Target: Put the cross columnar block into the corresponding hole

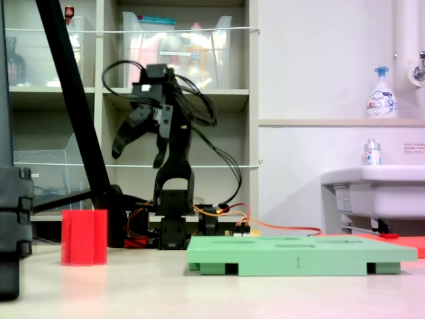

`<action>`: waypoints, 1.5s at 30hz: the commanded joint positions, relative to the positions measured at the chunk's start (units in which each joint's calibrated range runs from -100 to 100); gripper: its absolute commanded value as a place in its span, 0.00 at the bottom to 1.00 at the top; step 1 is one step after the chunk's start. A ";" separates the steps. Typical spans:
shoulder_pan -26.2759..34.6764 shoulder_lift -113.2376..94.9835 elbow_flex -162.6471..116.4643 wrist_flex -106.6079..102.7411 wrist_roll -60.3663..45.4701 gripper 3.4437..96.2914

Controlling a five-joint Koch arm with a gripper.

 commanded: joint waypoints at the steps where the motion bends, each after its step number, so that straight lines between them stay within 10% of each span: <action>1: -1.76 12.12 9.72 -3.62 -0.10 0.46; 19: -6.64 47.73 20.59 -3.62 -4.15 0.93; 36: -6.06 64.77 22.48 0.42 -5.27 0.93; 45: -5.81 67.98 22.28 1.10 -5.23 0.70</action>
